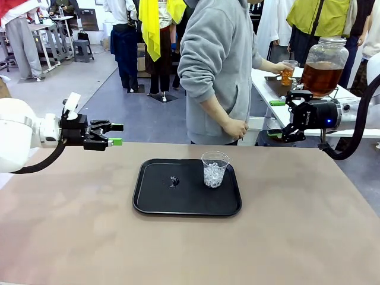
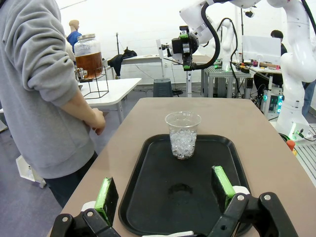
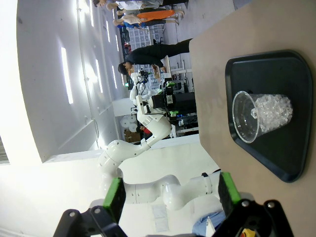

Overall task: Pour the drink into the iced cup.
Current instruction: Pick up the iced cup indicated by the human and present it to them.

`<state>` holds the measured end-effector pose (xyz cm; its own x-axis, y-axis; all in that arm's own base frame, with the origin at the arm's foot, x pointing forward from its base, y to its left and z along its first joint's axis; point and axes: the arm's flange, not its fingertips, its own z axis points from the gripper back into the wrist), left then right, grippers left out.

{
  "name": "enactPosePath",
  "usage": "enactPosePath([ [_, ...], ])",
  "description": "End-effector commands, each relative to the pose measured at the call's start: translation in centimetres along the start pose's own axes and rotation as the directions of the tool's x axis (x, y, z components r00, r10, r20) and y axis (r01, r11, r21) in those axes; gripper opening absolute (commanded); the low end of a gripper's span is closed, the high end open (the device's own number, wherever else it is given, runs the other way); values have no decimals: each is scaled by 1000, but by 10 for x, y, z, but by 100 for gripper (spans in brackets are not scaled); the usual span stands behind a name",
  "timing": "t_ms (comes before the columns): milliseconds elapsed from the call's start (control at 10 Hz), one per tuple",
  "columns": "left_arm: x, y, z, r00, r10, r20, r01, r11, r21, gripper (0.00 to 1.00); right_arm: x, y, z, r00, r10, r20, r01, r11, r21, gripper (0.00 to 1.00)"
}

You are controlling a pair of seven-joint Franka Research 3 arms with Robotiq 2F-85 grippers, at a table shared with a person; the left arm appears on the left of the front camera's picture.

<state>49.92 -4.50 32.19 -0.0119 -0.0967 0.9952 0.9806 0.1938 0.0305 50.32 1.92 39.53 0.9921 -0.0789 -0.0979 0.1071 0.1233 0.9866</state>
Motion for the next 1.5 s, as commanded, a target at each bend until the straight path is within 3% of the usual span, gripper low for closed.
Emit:
enactPosePath([
  [0,2,1,0,1000,3,3,-3,1000,-4,100,0,2,0,1000,1,6,-1,1000,-2,100],
  [1400,2,1,0,1000,3,3,-3,1000,-4,100,0,2,0,1000,1,6,-1,1000,-2,100],
])
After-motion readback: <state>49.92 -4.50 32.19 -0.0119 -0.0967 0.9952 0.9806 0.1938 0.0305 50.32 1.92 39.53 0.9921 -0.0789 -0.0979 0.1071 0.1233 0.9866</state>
